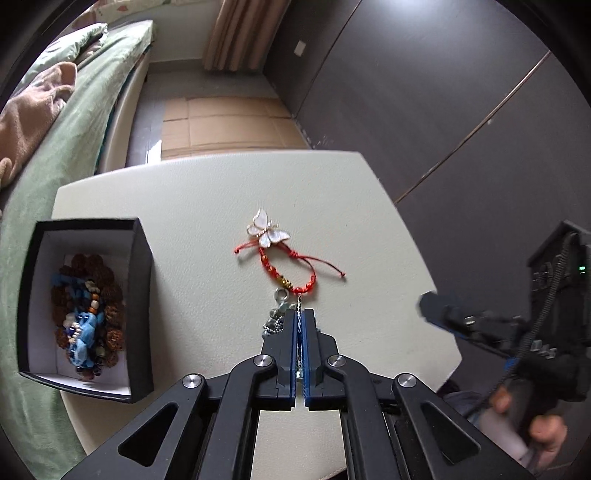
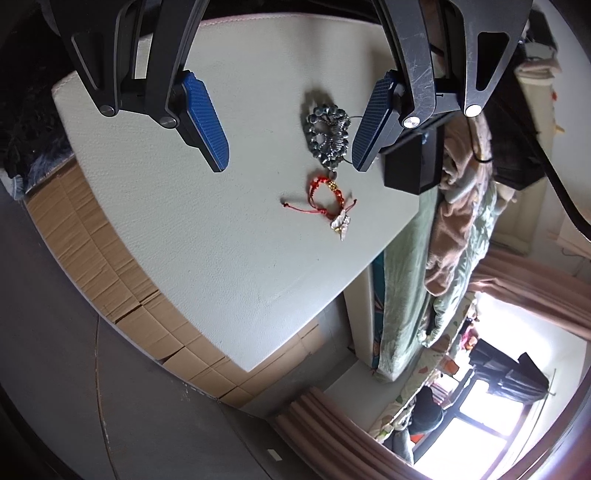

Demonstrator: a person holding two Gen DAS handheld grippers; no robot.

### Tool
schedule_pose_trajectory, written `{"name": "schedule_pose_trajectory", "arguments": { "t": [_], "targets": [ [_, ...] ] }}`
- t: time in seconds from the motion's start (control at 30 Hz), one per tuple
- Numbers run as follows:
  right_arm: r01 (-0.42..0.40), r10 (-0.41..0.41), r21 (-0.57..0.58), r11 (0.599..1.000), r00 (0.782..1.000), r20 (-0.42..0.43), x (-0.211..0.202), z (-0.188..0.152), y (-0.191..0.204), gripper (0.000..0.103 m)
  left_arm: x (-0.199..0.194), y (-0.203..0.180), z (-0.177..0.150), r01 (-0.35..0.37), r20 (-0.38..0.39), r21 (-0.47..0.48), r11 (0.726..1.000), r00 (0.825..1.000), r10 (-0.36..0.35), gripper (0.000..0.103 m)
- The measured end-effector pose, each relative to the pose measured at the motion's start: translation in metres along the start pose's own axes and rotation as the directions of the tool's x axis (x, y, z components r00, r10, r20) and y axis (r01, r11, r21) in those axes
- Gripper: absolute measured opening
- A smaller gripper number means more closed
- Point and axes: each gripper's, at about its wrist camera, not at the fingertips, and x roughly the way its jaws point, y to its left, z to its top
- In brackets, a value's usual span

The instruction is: Organize jewelry

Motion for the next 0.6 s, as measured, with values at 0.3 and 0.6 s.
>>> {"name": "schedule_pose_trajectory", "arguments": {
  "t": [0.3, 0.6],
  "targets": [
    [0.028, -0.035, -0.109, 0.994, 0.998, -0.060, 0.035, -0.014, 0.038, 0.069, -0.037, 0.026, 0.011, 0.021, 0.095, -0.050, 0.999, 0.995, -0.016, 0.001],
    [0.072, -0.082, -0.130, 0.989, 0.994, -0.074, 0.061, -0.018, 0.052, 0.058, -0.057, 0.041, 0.017, 0.026, 0.146, -0.090, 0.996, 0.989, -0.013, 0.001]
  ]
}}
